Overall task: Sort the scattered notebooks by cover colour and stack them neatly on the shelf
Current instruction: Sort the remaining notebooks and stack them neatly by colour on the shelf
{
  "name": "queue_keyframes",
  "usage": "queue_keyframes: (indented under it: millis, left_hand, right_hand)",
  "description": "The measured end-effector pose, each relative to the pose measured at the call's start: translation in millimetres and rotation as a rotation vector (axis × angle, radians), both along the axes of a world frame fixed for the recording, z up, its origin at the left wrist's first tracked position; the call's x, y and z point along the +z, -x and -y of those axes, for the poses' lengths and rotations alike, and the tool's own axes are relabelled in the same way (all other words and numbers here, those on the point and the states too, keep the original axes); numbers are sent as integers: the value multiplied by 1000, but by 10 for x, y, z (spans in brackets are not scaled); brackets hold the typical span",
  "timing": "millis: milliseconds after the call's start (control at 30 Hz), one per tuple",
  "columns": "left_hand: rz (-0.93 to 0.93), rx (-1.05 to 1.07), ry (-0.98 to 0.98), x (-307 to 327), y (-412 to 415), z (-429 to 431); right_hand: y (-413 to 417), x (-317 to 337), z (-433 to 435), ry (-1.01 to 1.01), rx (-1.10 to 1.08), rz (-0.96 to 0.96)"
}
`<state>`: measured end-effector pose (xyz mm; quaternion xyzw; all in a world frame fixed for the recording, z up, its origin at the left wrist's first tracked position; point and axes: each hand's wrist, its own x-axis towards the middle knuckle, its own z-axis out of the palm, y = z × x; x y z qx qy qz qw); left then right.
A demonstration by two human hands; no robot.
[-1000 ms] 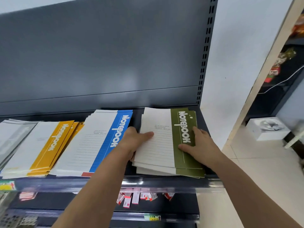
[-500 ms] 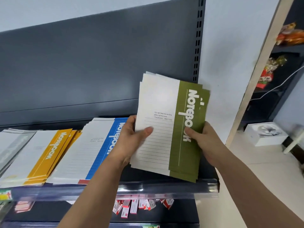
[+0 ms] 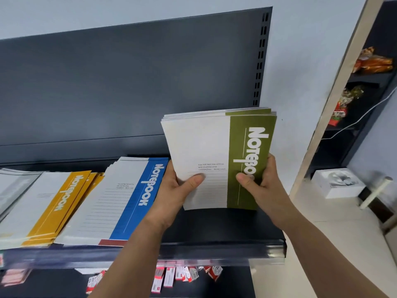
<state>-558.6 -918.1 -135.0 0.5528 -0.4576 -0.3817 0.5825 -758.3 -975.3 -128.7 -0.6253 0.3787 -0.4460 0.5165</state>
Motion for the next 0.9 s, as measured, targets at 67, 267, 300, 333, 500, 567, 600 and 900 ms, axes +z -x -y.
queue_keyframes:
  millis: [67,267,300,333,500,567,600,900]
  left_hand:
    - [12,16,30,-7,21,1]
    - [-14,77,46,-82,112,15]
    - [-14,71,42,-75,105,18]
    - [-12,65,41,-72,87,22]
    - [41,69,19,-152,45,15]
    - [67,62,4,-187,40,5]
    - [82,52,1,-203,25,-8]
    - [140,121,-18,-56,-22,24]
  right_hand:
    - [-13,-20,-17,14,-11,-20]
    - [-66,-89,-38,-7,-32,-4]
    - [-52,-82,-23,-12,-21,-7]
    - [-35,-78,-13,-10,-14,-13]
    - [-55,-154,-74,-3,-46,-109]
    - [-61,-167,-83,8,-66,-138]
    - [-51,-166,-79,14,-66,-151]
    - [33,-15,32,32,-111,-130]
